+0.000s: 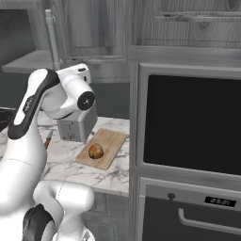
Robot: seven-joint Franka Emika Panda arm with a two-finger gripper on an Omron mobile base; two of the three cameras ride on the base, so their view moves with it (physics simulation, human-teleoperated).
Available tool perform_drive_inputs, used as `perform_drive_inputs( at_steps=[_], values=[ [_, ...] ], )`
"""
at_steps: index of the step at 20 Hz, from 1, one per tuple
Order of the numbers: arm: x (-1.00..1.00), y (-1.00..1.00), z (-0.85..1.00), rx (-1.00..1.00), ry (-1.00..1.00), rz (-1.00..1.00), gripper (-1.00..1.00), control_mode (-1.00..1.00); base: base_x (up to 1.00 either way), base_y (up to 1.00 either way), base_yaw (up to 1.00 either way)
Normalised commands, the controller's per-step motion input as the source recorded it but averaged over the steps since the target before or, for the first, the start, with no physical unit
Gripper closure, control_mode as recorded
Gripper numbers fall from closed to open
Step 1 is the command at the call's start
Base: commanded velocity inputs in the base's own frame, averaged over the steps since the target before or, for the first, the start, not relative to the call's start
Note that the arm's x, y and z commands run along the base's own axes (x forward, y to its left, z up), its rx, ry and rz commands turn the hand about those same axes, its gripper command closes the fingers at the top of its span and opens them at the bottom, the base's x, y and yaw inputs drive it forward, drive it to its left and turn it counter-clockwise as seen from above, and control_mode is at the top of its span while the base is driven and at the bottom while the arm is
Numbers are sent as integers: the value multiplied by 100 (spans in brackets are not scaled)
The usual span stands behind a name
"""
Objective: Pick the bread, place it on the cutting board, pick the jam, place it on the counter, and close the cabinet.
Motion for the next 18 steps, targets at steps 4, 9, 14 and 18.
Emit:
perform_drive_inputs(
  at_steps=[4,9,14,18],
  values=[
    [42,48,-44,-2,1,0,-100,-100,0,0,0],
    [37,20,-5,0,0,-3,-100,-100,0,0,0],
    [30,3,0,0,0,-8,-100,-100,0,0,0],
    [17,0,0,0,0,-14,-100,-100,0,0,0]
  ],
)
